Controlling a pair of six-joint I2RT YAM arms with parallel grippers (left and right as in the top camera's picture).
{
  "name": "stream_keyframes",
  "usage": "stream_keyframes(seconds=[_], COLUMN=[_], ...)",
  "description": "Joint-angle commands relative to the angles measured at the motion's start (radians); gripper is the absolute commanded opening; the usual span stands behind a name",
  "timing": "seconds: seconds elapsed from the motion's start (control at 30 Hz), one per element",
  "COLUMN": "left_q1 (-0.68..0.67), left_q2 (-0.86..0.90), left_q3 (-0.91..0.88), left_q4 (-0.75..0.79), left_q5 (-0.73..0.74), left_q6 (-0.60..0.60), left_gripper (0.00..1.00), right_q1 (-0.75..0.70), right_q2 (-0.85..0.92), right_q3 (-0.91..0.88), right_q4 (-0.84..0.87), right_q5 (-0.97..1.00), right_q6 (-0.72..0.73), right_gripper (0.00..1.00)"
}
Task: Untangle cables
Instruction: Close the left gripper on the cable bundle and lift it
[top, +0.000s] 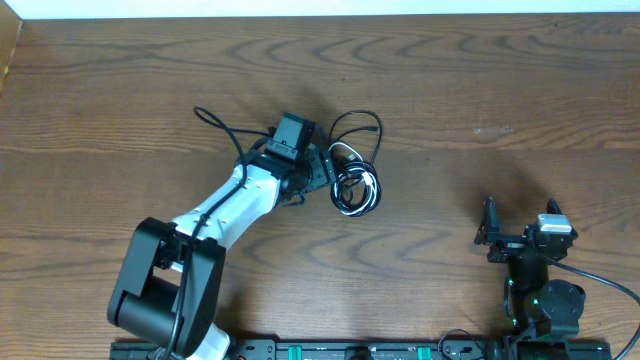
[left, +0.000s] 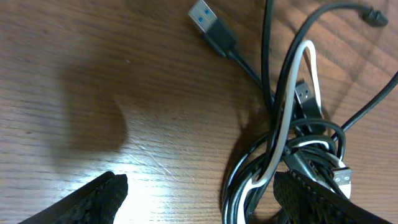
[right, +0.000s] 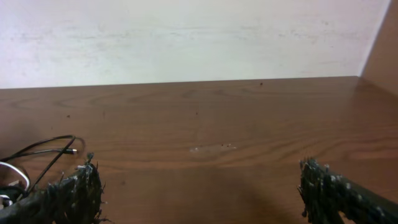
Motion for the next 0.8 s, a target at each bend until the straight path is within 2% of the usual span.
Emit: stream_keyframes(seconds=[0.0,0.2,0.33,0.57,0.77], left_q1=[-0.034,-0.100,-0.132,-0.136,-0.148], left_q2=[0.005,0.006,0.021,0.076,0.103], left_q3=[0.014,0.013,0.007,0.007,0.007], left_q4=[0.002,0.004,0.005,0.008,0.008], left_q5=[0.002,-0.037,-0.120,-0.126,-0.122], left_q6=[-0.017,0.015,0.014,0.013,-0.040], left_gripper=[0.82,0.82,0.74,0.64,0.63], right_q1=[0.005,0.005,0.005,0.005,0.005], right_q2=[-0.002,-0.002,-0.002,-0.002,-0.002], right_q3=[-0.001,-0.001,-0.001,-0.001,-0.001], right_q4=[-0.003,-0.003,-0.003,-0.003,-0.003], right_q5=[0.008,0.008,0.008,0.008,0.008], right_q6=[-0.005,-0.005,-0.005,-0.005,-0.005], right_gripper=[0.99,0.99,0.99,0.99,0.99])
